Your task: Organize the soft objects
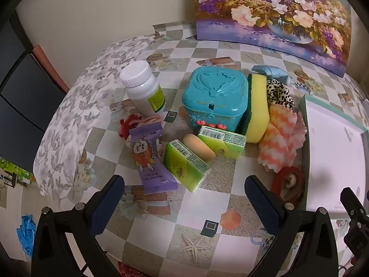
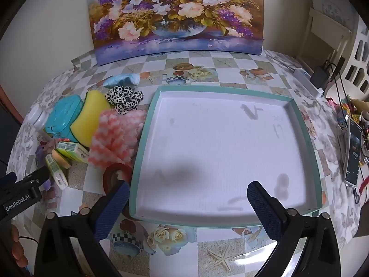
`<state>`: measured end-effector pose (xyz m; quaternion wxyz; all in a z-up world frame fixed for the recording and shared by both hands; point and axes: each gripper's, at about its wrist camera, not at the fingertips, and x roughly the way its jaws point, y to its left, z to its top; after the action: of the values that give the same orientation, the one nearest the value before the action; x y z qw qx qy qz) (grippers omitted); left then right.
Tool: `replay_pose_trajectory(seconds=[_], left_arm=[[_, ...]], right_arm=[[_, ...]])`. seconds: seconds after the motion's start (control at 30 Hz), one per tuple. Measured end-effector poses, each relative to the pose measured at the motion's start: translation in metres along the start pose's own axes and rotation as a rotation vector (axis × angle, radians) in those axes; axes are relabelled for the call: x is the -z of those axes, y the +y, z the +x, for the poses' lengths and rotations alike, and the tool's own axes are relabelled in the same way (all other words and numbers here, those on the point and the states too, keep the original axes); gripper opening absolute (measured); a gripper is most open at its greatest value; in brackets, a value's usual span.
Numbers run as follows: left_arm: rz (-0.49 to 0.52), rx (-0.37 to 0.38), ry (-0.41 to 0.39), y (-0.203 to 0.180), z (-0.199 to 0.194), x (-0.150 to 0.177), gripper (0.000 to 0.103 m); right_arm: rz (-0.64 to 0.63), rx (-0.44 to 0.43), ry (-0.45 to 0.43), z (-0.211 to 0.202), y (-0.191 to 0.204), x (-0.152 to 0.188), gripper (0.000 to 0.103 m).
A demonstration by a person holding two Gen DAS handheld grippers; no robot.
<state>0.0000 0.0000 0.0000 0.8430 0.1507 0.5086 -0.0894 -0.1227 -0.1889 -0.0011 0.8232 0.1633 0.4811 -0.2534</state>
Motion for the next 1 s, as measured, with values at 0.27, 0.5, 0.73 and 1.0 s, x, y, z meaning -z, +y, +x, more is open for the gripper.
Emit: replay_pose_trajectory(seconds=[0.27,0.5,0.73,1.0], left_arm=[[-0.014,-0.006,0.004,-0.006,0.000,0.003,0.103],[0.002,0.004,0.012,-0.003,0.002,0.001,0.103],[0.004,0.003,0.012,-0.003,0.002,0.002,0.103],[0.005,0.005,0.017,-0.002,0.003,0.002,0.103]], right_arm=[[0.001,0.004,0.002,-0.001,-0.001,0.000,0.103],[0.002,0.003,0.003,-0.001,-0.001,0.000,0.103],[0.001,0.003,0.003,-0.001,-0.002,0.000,0.103],[0.001,0.003,0.004,0.000,-0.002,0.000,0.103]])
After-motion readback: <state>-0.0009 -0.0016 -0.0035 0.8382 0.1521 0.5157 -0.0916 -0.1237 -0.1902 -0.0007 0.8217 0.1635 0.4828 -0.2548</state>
